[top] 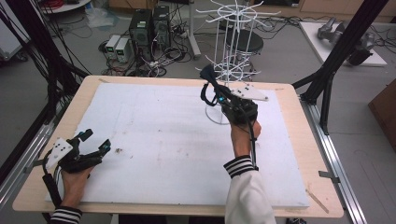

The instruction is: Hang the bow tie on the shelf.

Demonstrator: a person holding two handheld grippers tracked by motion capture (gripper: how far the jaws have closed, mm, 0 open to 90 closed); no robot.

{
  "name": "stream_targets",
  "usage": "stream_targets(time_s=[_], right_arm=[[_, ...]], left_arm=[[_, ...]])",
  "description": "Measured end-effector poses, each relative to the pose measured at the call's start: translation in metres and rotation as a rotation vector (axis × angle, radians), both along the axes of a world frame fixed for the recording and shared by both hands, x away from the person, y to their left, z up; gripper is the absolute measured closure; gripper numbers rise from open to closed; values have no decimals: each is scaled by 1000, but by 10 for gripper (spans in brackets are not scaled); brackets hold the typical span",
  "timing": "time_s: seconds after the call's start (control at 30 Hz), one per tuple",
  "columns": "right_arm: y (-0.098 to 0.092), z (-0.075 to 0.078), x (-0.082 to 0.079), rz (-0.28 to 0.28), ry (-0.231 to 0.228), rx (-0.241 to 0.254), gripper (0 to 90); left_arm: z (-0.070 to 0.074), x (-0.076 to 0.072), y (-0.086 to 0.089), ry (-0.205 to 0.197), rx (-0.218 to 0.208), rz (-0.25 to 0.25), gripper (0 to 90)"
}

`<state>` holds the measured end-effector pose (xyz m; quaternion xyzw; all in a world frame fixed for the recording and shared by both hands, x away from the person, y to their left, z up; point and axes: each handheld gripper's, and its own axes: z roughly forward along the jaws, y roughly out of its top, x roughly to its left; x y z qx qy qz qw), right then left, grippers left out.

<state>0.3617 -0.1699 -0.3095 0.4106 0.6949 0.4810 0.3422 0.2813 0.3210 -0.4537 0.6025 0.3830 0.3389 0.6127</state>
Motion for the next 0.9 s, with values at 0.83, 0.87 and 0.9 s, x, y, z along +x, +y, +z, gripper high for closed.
stream_targets(time_s=[0.83,0.87,0.9], right_arm=[[-66,-57,-73,103,-129,111,112],[-71,-63,-77,99,-140,115,112],[-75,-69,-82,96,-143,126,112]], left_arm=[[-1,-2,1,-17,-7,-3,146],[-1,-2,1,-16,-8,-3,146],[-1,-2,1,-16,-7,-3,146]])
